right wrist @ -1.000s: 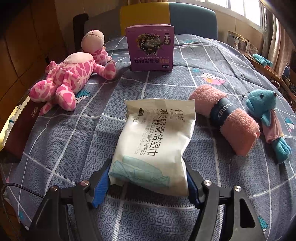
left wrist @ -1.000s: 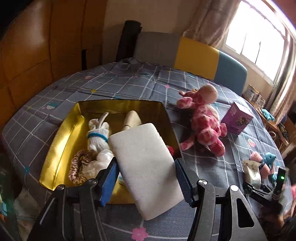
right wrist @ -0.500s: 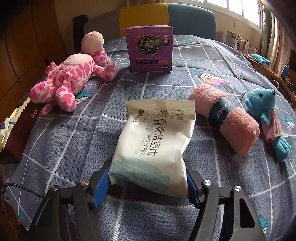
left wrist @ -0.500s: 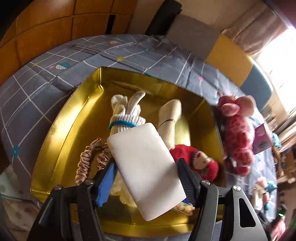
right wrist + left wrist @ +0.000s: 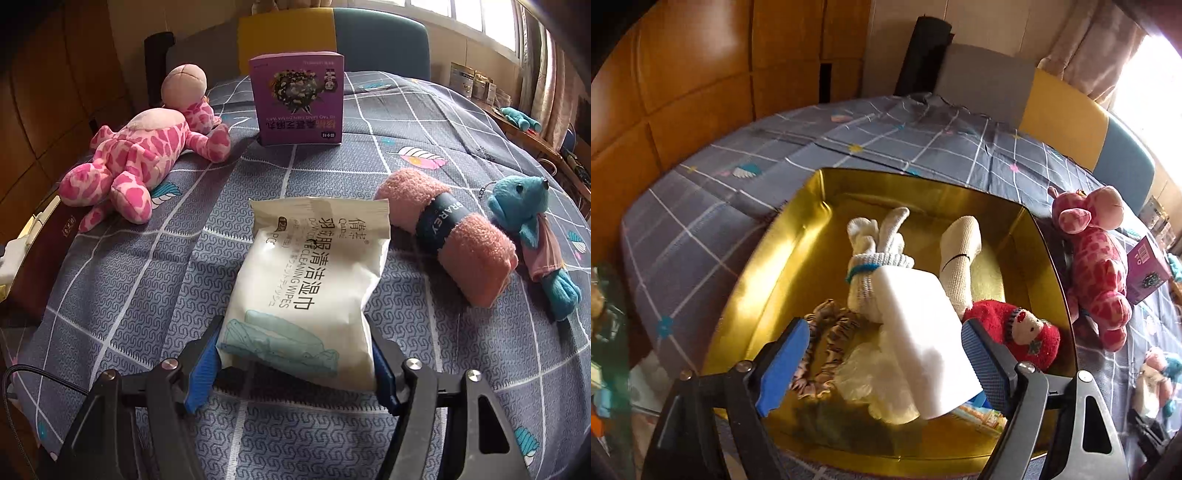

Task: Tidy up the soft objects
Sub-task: 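Lower the white sponge into the gold tray and open the left tool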

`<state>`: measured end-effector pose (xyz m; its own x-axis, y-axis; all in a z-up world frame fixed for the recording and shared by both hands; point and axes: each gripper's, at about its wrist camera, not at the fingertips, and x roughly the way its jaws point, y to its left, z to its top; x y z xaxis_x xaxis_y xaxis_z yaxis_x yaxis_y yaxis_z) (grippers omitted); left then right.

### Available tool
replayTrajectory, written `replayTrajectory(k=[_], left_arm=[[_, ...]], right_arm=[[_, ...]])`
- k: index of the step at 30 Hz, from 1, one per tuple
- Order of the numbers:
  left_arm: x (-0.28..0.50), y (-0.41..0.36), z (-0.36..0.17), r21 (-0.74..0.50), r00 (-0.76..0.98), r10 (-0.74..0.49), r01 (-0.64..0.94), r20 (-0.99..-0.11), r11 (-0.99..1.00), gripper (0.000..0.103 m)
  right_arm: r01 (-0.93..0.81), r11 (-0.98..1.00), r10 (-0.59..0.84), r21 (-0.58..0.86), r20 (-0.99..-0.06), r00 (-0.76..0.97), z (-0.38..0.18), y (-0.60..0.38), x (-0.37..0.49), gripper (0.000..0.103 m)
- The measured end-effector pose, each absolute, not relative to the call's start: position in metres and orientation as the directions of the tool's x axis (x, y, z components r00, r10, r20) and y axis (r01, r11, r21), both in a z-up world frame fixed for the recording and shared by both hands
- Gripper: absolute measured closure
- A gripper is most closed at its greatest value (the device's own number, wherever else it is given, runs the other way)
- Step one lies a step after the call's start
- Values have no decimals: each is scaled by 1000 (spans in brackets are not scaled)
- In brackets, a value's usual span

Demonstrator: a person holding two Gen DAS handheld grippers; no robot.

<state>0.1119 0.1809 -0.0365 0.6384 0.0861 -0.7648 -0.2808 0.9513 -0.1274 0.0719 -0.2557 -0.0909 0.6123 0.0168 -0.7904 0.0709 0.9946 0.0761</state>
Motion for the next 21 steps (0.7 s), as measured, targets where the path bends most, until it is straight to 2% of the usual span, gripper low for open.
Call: replayTrajectory(k=[15,21], left_arm=[[63,160,-2,-80,721,140,-261,-679,962,18],[49,156,6,-79,737,134,-247,-663,966,17]], right_arm=[[88,993,15,83,-805,594,-85,-254,69,35],[86,991,26,99,-791,611,-60,-248,66,36]])
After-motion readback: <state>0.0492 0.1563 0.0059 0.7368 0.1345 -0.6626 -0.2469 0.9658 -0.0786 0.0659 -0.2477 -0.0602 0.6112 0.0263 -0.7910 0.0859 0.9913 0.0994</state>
